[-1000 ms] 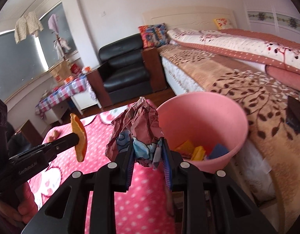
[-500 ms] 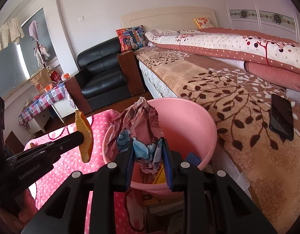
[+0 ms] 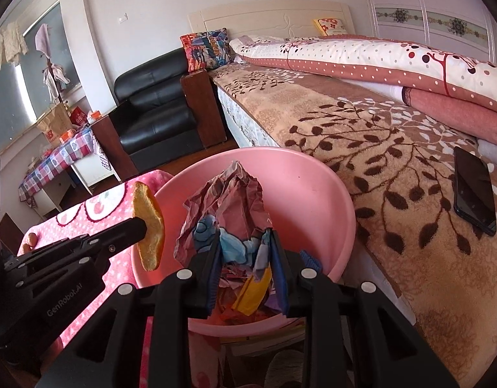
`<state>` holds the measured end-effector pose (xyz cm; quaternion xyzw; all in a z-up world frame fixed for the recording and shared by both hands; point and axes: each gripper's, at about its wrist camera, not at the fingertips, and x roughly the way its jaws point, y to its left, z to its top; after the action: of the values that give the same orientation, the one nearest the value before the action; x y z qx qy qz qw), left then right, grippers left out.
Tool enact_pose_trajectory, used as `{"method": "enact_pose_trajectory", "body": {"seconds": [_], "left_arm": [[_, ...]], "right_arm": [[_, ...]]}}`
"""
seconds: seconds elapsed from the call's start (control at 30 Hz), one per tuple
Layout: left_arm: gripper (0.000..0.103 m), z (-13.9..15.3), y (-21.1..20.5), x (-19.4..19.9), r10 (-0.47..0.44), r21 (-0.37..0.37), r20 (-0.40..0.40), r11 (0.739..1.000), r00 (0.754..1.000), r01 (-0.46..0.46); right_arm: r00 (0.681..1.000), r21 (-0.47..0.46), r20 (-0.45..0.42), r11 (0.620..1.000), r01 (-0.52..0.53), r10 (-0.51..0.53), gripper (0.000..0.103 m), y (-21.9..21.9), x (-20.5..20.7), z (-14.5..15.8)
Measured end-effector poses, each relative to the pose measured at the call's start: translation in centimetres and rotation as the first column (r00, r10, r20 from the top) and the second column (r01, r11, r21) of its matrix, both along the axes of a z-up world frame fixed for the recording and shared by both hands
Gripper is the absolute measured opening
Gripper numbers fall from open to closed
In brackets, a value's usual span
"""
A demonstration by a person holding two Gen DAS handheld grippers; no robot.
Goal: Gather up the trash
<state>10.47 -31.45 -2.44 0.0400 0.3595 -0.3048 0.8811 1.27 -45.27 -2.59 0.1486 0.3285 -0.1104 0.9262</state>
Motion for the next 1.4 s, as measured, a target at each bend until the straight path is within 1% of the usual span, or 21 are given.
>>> {"method": "enact_pose_trajectory", "body": {"seconds": [0.03,0.07,0.1,0.17,0.23,0.33,0.6,0.63,0.7,0.9,0.97,1.23,1.4], "left_arm": [[0.003,0.0,-0.1,0.0,0.002,0.006,0.003,1.000,1.000,-0.002],[0.003,0.1,-0.3,0.0,0.000,0.009,0.003,1.000,1.000,0.000],[0.004,0.2,-0.4,0.0,-0.002,0.016,0.004,1.000,1.000,0.002],[0.010,0.4,-0.5,-0.1,-0.004,0.023,0.020,1.000,1.000,0.004],[0.020,0.7,-0.4,-0.3,-0.005,0.012,0.034,1.000,0.999,0.004],[0.028,1.2,-0.2,-0.8,-0.007,0.009,0.048,1.000,0.999,0.007],[0.028,2.8,1.9,-3.0,0.010,0.014,0.099,1.000,0.995,-0.011],[0.028,3.0,2.2,-3.4,0.013,0.012,0.103,1.000,0.995,-0.014],[0.028,3.5,3.2,-4.2,0.024,0.005,0.118,1.000,0.993,-0.025],[0.028,4.9,6.3,-6.1,0.056,-0.027,0.132,0.998,0.990,-0.053],[0.028,5.4,7.3,-6.8,0.066,-0.041,0.136,0.997,0.989,-0.061],[0.028,7.1,11.1,-9.3,0.100,-0.073,0.167,0.993,0.981,-0.088],[0.028,7.4,12.7,-10.0,0.122,-0.092,0.169,0.990,0.978,-0.108]], "right_arm": [[1.000,-0.005,0.003,1.000,-0.002,0.002,0.041,0.0,0.0,0.0],[1.000,-0.013,0.005,1.000,0.002,-0.002,0.047,-0.1,0.0,0.1],[1.000,-0.023,0.009,1.000,0.008,-0.007,0.048,0.0,-0.1,0.2],[1.000,-0.029,0.022,1.000,0.003,-0.003,0.049,0.0,-0.5,0.5],[1.000,-0.040,0.027,0.999,0.009,-0.008,0.052,0.1,-0.9,0.8],[0.999,-0.039,0.038,0.999,0.021,-0.019,0.053,0.2,-1.7,1.3],[0.995,-0.023,0.099,0.999,0.022,-0.019,0.061,2.1,-4.8,3.5],[0.994,-0.022,0.109,1.000,0.021,-0.019,0.064,2.5,-5.3,3.8],[0.992,-0.024,0.123,1.000,0.017,-0.014,0.066,3.4,-6.1,4.4],[0.987,-0.057,0.160,0.998,-0.004,0.013,0.072,6.3,-8.5,6.4],[0.985,-0.058,0.170,0.998,-0.013,0.023,0.076,7.2,-9.1,6.8],[0.983,-0.057,0.170,0.997,-0.061,0.070,0.078,10.3,-10.5,7.4],[0.981,-0.058,0.168,0.995,-0.085,0.094,0.078,11.9,-10.9,7.6]]}}
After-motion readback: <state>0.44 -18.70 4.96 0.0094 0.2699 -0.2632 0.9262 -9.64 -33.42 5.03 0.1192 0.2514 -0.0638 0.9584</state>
